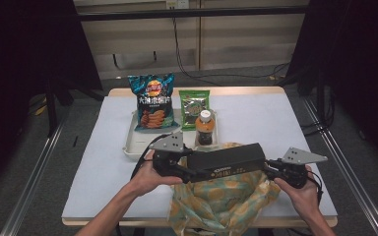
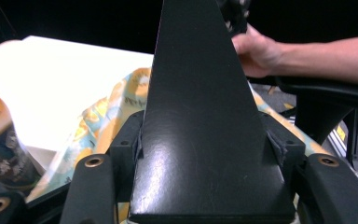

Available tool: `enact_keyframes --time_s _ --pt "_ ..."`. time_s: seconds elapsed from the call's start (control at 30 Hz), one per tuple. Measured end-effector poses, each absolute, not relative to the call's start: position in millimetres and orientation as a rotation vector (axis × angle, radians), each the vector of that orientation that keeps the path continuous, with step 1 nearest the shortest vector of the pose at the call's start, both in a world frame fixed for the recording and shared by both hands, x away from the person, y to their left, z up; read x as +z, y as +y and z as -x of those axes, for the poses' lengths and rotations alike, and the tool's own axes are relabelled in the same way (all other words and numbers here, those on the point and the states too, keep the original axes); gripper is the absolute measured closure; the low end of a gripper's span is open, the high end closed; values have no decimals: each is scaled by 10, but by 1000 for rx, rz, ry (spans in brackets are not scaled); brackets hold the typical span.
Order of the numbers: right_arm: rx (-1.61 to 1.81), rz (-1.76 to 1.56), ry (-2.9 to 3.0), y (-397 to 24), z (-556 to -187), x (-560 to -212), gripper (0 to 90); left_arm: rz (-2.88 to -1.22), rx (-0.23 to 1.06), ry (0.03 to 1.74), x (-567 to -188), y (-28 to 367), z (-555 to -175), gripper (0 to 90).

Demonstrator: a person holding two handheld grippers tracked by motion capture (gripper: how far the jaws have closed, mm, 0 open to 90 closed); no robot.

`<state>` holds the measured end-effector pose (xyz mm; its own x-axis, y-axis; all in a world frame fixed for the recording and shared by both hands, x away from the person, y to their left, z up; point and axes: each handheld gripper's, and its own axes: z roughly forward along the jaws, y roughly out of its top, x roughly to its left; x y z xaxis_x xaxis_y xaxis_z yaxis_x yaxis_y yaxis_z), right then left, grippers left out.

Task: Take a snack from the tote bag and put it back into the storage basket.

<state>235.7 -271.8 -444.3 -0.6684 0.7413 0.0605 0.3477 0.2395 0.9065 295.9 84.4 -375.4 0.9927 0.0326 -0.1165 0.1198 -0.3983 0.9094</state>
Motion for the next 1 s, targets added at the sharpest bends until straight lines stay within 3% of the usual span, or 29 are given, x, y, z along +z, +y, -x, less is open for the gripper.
enact_keyframes --time_s 0.4,0.53,0.83,1.0 --pt "1450 -974 2144 -2723 -2318 -4432 745 -1943 -43 108 -3551 1120 -3004 431" --pt "1467 -966 2135 -2731 -2301 -4423 653 -1942 -30 133 -3541 1210 -3053 431" --pt "1513 -959 2084 -2734 -2270 -4384 325 -1939 -29 176 -3553 1346 -3154 431" --pt "1541 -971 2061 -2739 -2266 -4357 219 -1933 -29 188 -3535 1421 -3189 431"
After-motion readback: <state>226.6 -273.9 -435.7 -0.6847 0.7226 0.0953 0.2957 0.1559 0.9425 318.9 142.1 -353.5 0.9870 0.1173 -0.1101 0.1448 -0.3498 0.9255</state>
